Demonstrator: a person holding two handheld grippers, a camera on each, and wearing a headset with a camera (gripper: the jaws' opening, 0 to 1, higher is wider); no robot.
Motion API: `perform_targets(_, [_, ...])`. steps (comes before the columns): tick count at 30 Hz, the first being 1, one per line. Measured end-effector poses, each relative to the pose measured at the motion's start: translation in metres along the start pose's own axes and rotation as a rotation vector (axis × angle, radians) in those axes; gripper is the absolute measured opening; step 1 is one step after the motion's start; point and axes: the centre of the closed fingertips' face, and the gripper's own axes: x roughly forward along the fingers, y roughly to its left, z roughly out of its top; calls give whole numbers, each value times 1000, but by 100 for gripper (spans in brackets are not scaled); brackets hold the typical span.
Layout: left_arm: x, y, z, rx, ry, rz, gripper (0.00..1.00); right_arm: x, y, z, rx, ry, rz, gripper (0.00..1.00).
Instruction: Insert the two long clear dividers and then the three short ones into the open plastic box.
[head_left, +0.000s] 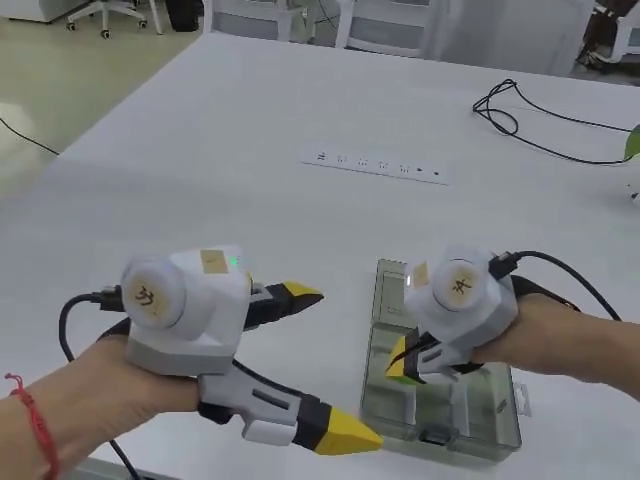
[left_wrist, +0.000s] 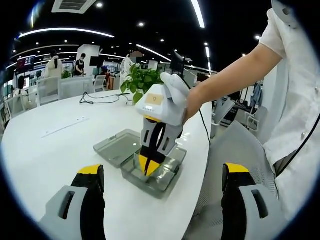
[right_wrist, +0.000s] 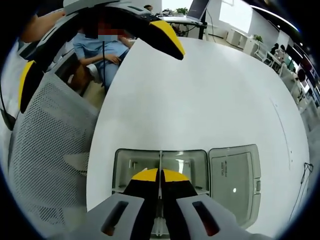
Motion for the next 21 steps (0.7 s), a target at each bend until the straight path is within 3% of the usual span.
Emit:
perform_targets(9, [-1,1,0,4,10,6,100,-9,-3,4,57,-53,-12,10])
perform_targets(16, [-1,-1,3,10,11,9,100,-34,-10,14,136,-160,-47,17])
perform_targets(21, [-2,-2,2,12,13,13,100,-54,-11,10,175,-205,-66,20])
